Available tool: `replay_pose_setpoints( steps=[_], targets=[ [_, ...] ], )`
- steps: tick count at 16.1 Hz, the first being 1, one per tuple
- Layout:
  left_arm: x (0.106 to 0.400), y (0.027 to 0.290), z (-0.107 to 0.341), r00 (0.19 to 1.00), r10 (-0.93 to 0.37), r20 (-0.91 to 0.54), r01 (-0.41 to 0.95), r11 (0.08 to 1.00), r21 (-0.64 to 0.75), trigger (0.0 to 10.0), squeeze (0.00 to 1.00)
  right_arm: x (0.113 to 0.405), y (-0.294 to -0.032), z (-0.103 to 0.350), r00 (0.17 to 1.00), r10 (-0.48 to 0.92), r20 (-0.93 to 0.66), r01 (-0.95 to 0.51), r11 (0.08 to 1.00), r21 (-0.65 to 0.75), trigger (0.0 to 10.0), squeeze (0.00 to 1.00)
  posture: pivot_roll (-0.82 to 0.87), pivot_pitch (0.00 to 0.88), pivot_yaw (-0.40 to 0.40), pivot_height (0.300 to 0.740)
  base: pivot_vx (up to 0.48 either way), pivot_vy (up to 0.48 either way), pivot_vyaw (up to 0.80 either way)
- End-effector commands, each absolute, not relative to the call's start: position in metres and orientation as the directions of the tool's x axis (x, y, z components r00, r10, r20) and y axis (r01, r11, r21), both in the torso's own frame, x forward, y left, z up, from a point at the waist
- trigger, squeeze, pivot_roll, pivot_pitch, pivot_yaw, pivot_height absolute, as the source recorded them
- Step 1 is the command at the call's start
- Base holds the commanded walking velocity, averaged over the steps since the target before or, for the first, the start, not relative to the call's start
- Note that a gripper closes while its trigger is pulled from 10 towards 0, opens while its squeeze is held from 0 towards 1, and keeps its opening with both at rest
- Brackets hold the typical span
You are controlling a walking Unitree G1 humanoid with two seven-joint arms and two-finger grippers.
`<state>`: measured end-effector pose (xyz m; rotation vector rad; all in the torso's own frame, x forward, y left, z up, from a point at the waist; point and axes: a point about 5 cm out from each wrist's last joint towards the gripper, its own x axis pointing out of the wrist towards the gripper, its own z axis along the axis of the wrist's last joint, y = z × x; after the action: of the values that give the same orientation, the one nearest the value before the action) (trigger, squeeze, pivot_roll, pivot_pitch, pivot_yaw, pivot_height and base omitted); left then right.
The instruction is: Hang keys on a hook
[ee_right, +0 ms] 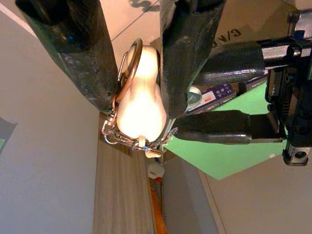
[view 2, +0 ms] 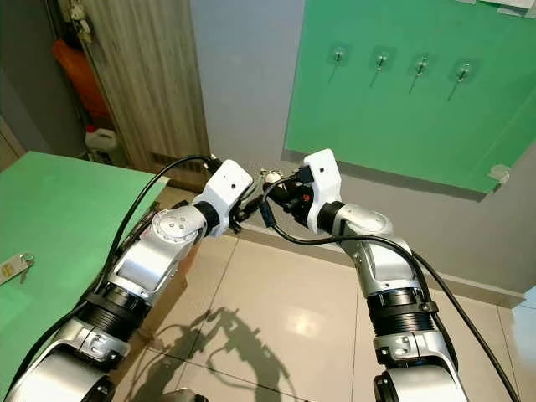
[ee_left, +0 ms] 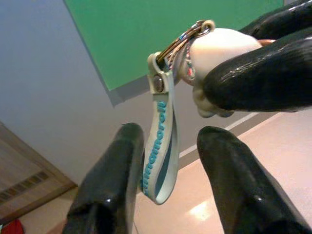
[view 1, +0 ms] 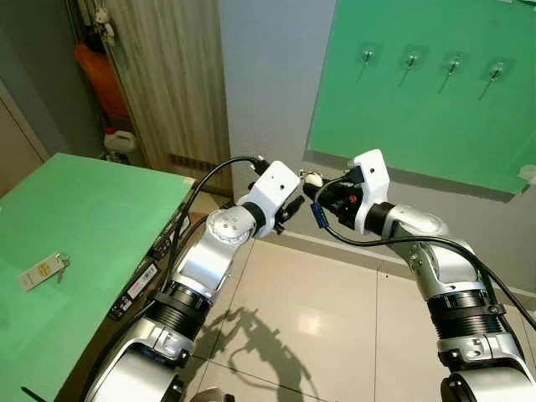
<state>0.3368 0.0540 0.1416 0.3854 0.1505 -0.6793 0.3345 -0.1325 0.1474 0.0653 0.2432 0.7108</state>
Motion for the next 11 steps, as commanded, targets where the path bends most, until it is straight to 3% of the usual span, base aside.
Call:
replay_pose_setpoints(
  steps=[1,11],
  targets=[
    [0.3355,0.0520,0.1441,0.765,-0.596,-0.244,0.644,0.706,0.293,0.0,0.00,0.3351,-0.1302,0.1533,0.729,0.660,-0.179,-0.650,0.751,0.120,0.0,0.00,-0.06,0.000,-0.004,0.740,0.000,0.000,0.00],
    [0.3368,0.0564,0.1430,0.754,-0.604,-0.259,0.657,0.707,0.262,0.0,0.00,0.3379,-0.1397,0.1533,0.757,0.628,-0.183,-0.624,0.777,0.083,0.0,0.00,-0.06,0.000,0.005,0.740,0.000,0.000,0.00]
  ],
)
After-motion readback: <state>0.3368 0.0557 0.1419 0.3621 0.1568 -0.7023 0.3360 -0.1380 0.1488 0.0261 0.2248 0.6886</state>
